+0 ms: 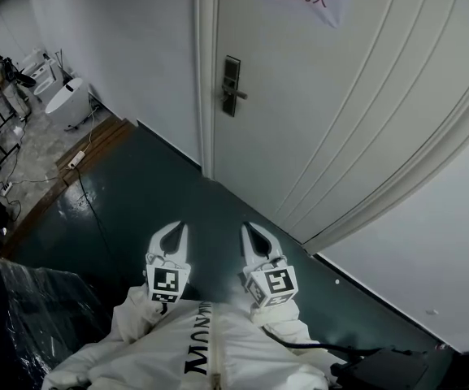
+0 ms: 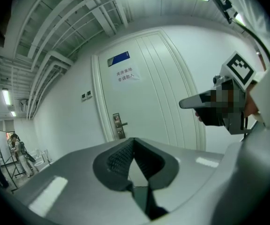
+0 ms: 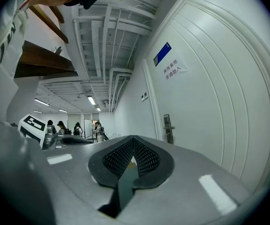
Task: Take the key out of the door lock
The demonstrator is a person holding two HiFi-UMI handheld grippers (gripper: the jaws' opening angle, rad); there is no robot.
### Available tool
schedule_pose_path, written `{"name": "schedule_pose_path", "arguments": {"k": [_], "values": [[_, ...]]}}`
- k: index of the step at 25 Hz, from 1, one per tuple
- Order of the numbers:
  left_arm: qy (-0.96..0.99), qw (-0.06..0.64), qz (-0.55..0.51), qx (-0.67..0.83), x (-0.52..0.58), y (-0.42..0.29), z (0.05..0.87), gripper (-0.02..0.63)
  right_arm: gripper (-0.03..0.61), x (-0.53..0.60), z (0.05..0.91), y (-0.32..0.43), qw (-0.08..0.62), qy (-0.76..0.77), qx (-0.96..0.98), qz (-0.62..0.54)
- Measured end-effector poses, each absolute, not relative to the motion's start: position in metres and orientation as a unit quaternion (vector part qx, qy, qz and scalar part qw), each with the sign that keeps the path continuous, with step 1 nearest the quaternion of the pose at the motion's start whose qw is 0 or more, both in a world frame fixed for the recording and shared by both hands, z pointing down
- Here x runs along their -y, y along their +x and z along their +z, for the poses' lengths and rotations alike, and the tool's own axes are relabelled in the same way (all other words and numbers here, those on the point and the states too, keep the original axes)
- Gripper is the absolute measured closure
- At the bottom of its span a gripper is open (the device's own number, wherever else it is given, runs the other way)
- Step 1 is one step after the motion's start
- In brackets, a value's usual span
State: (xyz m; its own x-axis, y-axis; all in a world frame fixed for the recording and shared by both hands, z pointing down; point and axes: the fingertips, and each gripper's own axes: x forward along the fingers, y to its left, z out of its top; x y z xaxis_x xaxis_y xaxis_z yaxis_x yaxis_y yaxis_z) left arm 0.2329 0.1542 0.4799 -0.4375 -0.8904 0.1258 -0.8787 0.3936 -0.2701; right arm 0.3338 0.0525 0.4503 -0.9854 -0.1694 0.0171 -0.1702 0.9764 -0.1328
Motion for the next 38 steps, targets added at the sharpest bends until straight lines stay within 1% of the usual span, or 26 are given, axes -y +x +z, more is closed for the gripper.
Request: {"name": "schedule_pose_path", "arguments": {"k": [9,15,27,38], "values": [[-0.527,0.019,-0.142,-0.838,-0.153,0.208,0.486,0.614,0.584,-0.05,0.455,0.311,0.007,0.084,0.994,0.069],[-0.542,0.022,-0.135,-0.829,-0.134,0.172,0.485,0.614,0.583,-0.037,0.453,0.276,0.009,0.1,0.993,0.063],[-0.548,0.024,-0.139,-0.824,-0.114,0.056,0.471,0.614,0.584,-0.024,0.446,0.162,0.01,0.105,0.992,0.068],[-0.531,0.007,-0.133,-0.837,-0.137,-0.061,0.48,0.614,0.584,-0.041,0.458,0.039,0.035,0.085,0.993,0.069]]}}
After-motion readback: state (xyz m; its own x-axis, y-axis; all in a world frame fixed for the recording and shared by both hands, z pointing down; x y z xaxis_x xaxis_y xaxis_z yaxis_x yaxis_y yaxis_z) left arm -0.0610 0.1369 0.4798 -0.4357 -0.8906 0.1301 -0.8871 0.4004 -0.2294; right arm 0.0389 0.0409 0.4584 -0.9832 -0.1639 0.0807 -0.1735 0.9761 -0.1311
